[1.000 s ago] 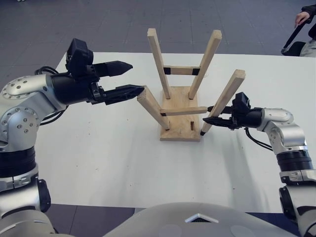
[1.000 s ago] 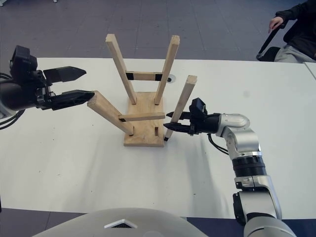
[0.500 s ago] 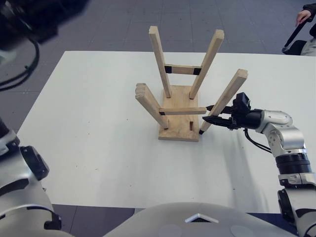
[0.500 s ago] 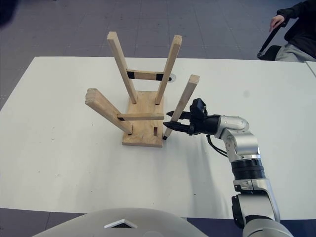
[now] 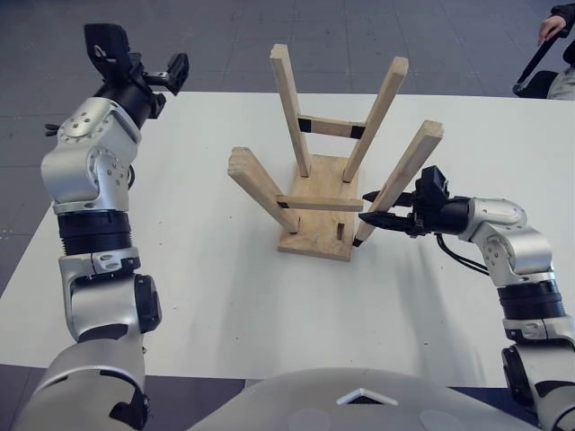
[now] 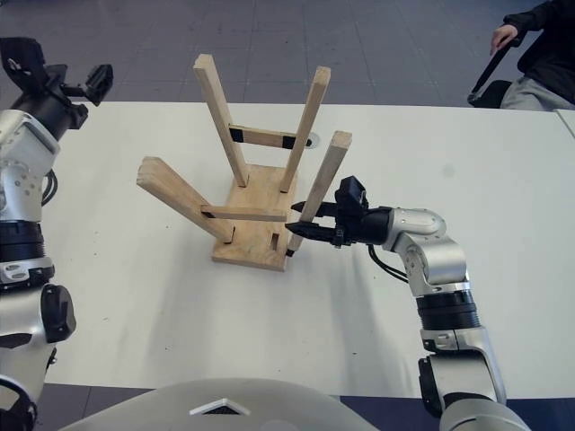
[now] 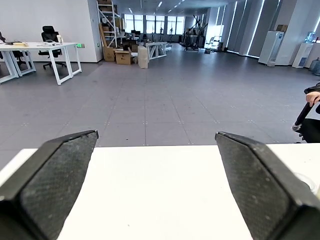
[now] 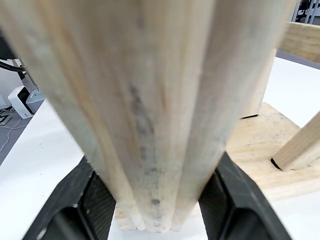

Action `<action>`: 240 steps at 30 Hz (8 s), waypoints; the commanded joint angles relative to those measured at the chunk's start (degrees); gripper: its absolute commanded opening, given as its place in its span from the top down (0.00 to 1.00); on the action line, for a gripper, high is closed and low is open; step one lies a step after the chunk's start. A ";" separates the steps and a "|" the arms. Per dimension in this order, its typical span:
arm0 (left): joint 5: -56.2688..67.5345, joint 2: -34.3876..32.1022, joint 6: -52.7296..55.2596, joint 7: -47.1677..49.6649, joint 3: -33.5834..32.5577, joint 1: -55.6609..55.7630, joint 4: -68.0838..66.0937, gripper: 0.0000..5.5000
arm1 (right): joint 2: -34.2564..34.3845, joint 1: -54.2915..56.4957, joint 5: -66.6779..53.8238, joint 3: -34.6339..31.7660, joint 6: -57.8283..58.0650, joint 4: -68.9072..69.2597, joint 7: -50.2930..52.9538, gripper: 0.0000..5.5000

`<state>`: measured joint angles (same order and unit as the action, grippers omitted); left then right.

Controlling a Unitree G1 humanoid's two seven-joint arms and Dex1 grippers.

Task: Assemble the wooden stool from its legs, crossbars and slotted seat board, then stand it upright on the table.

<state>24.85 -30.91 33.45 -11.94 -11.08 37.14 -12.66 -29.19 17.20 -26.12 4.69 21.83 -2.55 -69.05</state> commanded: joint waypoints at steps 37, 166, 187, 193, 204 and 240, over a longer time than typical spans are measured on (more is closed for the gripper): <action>-3.50 4.97 4.93 -6.28 1.74 -0.39 2.19 0.21 | 10.50 3.25 2.89 -0.35 -39.36 -29.65 -14.72 0.63; 21.19 9.57 36.29 18.47 -24.70 29.23 20.08 0.44 | -1.47 10.80 11.60 23.51 -51.11 -53.06 -18.96 0.63; 19.27 0.68 36.04 8.47 -14.58 -1.52 28.70 0.45 | 0.76 13.52 14.09 13.79 -42.47 -47.42 -16.84 0.13; 20.08 -1.11 33.77 -5.45 -4.05 -21.74 34.47 0.45 | -8.13 10.12 11.64 4.10 -39.61 -43.12 -13.21 0.01; 5.01 1.14 9.20 -13.87 9.65 -30.07 29.33 0.45 | -5.63 7.07 -36.69 -18.93 10.38 17.67 39.09 0.01; 4.53 8.81 10.99 -5.78 4.14 -31.16 29.24 0.45 | -19.11 -15.41 -40.92 -7.21 15.23 42.42 42.00 0.01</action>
<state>29.99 -21.61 43.55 -17.58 -6.90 5.41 16.71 -48.50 5.67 -71.30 -7.32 33.45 41.39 -26.34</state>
